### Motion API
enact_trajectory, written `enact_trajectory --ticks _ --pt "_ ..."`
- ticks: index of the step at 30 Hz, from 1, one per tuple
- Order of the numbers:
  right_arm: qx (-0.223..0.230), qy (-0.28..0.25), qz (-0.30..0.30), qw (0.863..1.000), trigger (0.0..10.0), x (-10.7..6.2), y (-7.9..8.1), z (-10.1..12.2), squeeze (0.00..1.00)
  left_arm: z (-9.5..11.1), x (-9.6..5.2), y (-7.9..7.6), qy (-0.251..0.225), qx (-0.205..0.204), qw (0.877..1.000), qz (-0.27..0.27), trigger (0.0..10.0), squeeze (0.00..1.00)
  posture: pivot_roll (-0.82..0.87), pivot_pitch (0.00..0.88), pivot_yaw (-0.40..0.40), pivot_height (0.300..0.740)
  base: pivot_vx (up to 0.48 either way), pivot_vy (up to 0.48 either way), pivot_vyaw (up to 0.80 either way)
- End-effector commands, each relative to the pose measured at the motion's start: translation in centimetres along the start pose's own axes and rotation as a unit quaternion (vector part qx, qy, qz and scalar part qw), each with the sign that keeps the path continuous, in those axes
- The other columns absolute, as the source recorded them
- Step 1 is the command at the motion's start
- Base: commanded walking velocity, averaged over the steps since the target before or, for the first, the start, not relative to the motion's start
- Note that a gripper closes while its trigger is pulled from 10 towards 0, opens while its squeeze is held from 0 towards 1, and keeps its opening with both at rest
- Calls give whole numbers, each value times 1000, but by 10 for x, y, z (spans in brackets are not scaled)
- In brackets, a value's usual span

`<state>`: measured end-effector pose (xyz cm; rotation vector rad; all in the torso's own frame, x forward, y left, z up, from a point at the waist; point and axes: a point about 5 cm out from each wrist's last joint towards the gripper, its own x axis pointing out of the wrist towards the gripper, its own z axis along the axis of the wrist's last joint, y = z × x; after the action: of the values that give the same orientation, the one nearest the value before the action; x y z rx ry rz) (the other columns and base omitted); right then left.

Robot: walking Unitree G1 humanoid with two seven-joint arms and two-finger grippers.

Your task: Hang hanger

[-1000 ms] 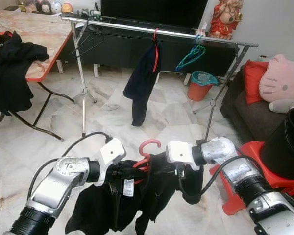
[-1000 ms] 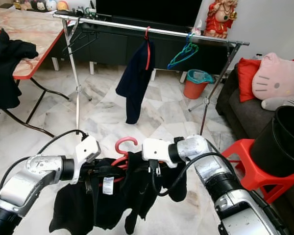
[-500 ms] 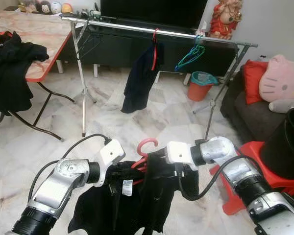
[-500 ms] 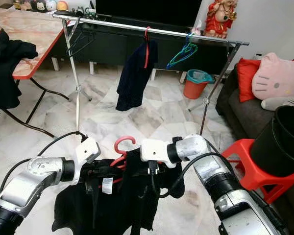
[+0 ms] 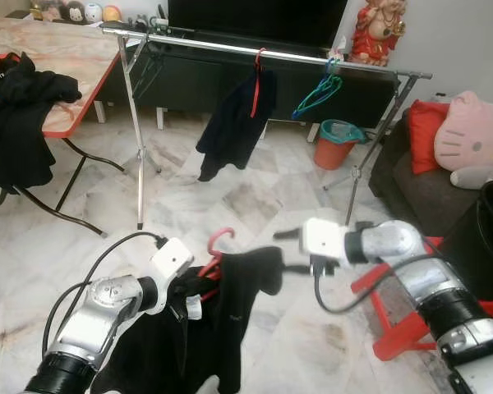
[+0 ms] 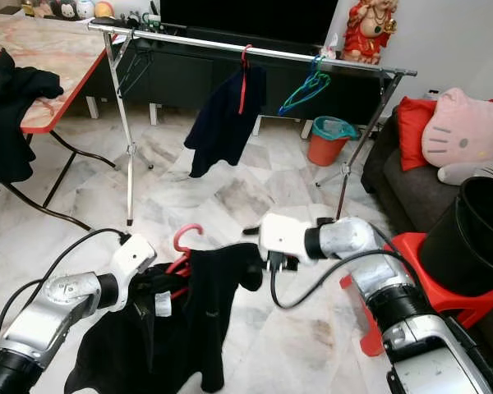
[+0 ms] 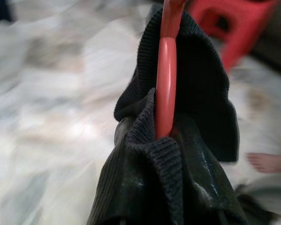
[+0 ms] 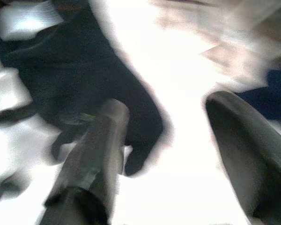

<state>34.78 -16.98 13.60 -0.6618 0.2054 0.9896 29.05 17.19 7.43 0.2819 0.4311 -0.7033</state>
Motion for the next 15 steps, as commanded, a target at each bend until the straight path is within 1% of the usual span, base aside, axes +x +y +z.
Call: enact_trajectory --ticks 1,3,4,5,6,7,8,9,10,11,12,13,15 --pt "93 13 -141 985 10000 -9 -19 -18 0 4 3 18 -17 -13 995 99 6902 0 29 0 -184 740 0 0 0" --pt "151 27 -205 967 10000 -15 -20 -37 0 -3 3 25 -11 -42 988 147 10000 0 22 0 -182 740 0 0 0" --pt "186 47 -260 947 10000 -20 -16 -54 0 -9 2 30 -19 -70 979 188 10000 0 20 0 -178 740 0 0 0" --pt "209 55 -277 936 10000 -23 -12 -62 0 -11 1 33 -22 -82 974 208 10000 0 20 0 -178 740 0 0 0" --pt "268 77 -319 906 10000 -28 -1 -83 0 -15 -3 37 -35 -101 965 240 10000 0 8 0 -171 740 0 0 0" --pt "285 86 -335 894 10000 -30 3 -90 0 -16 -4 38 -40 -103 962 248 10000 0 8 0 -171 740 0 0 0" --pt "285 86 -335 894 10000 -30 3 -90 0 -16 -4 38 -40 -103 962 248 10000 0 8 0 -171 740 0 0 0" --pt "324 104 -368 865 10000 -35 14 -105 0 -17 -7 40 -49 -102 956 271 10000 0 4 0 -171 740 0 0 0" --pt "360 129 -393 836 10000 -39 29 -120 0 -19 -10 41 -59 -114 950 284 10000 0 9 0 -170 740 0 0 0" --pt "360 129 -393 836 10000 -39 29 -120 0 -19 -10 41 -59 -114 950 284 10000 0 9 0 -170 740 0 0 0" --pt "372 151 -402 823 10000 -41 39 -129 0 -19 -13 41 -65 -110 948 292 10000 0 15 0 -171 740 0 0 0" --pt "384 182 -410 807 10000 -42 58 -141 0 -16 -17 41 -82 -103 944 302 10000 0 23 0 -171 740 0 0 0" --pt "399 199 -414 794 10000 -43 74 -150 0 -13 -21 41 -99 -104 940 309 10000 0 27 0 -170 740 0 0 0"
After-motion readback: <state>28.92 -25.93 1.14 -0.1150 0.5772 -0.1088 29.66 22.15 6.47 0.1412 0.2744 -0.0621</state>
